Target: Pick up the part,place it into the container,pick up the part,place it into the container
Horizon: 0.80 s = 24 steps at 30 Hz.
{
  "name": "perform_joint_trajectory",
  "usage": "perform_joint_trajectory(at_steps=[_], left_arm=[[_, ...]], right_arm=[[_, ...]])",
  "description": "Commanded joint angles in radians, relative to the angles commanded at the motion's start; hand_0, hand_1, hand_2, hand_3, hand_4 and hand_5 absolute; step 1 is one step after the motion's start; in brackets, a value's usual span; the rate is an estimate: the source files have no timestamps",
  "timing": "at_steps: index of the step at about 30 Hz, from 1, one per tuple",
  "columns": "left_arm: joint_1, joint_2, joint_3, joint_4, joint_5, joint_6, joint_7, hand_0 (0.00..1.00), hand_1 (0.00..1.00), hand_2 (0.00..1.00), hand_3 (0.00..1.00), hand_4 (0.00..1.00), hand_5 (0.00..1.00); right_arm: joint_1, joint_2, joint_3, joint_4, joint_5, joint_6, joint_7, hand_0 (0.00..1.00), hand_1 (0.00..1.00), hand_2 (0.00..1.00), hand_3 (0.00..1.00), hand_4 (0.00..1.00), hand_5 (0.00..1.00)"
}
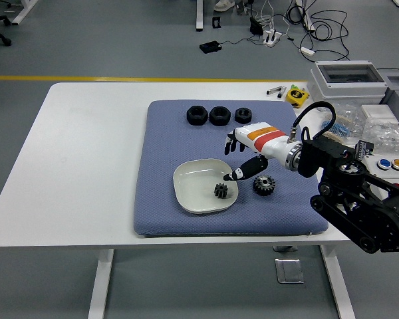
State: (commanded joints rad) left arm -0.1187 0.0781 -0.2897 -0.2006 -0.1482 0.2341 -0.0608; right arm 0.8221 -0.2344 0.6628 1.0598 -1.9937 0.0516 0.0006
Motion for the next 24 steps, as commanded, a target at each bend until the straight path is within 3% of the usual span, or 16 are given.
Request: perform_joint_trajectory(at_steps=[5,6,11,17,18,23,24], left_arm=[[0.001,-0.001,0.002,0.0,-0.006,0.001,-0.002,0.718,0.617,0.726,0.593,0.616,0.595],[0.001,-0.001,0.001,0.0,-0.003,0.001,0.0,0.716,0.615,0.725,0.594,0.616,0.595],[0.003,-0.004,0.002,-0.001,-0.004,0.002,0.002,0.716,0.615,0.725,0.594,0.616,0.595],[0.003,-0.005,0.001,-0.002,-0.002,0.002,0.005,0.715,0.615,0.725,0.594,0.615,0.594],[0.002,-0.005,0.003,-0.002,-0.003,0.002,0.005,0.712,0.617,0.725,0.592,0.614,0.594],[0.002,-0.004,0.011,-0.002,-0.018,0.002,-0.001,0.712,0.617,0.725,0.592,0.614,0.594],[0.001,-0.004,0.012,-0.002,-0.02,0.002,-0.002,0.712,0.614,0.724,0.593,0.614,0.594]], right_arm=[[-0.022,-0.036,0.011,-0.045,-0.024,-0.018,0.038,0.35,0.534,0.623,0.579,0.998,0.411],[-0.023,-0.041,0.005,-0.052,-0.02,-0.019,0.041,0.505,0.634,0.709,0.723,0.998,0.403],[-0.036,-0.046,-0.022,-0.085,-0.007,-0.019,0.051,0.505,0.634,0.709,0.723,0.998,0.403],[-0.04,-0.019,-0.043,-0.136,-0.003,-0.026,0.053,0.502,0.625,0.699,0.746,0.998,0.398],[-0.04,-0.015,-0.043,-0.144,-0.005,-0.028,0.054,0.458,0.608,0.692,0.747,0.998,0.386],[-0.043,-0.02,-0.043,-0.165,-0.009,-0.031,0.061,0.458,0.608,0.692,0.747,0.998,0.386],[-0.044,-0.022,-0.045,-0.172,-0.005,-0.034,0.063,0.389,0.564,0.664,0.715,0.998,0.365]])
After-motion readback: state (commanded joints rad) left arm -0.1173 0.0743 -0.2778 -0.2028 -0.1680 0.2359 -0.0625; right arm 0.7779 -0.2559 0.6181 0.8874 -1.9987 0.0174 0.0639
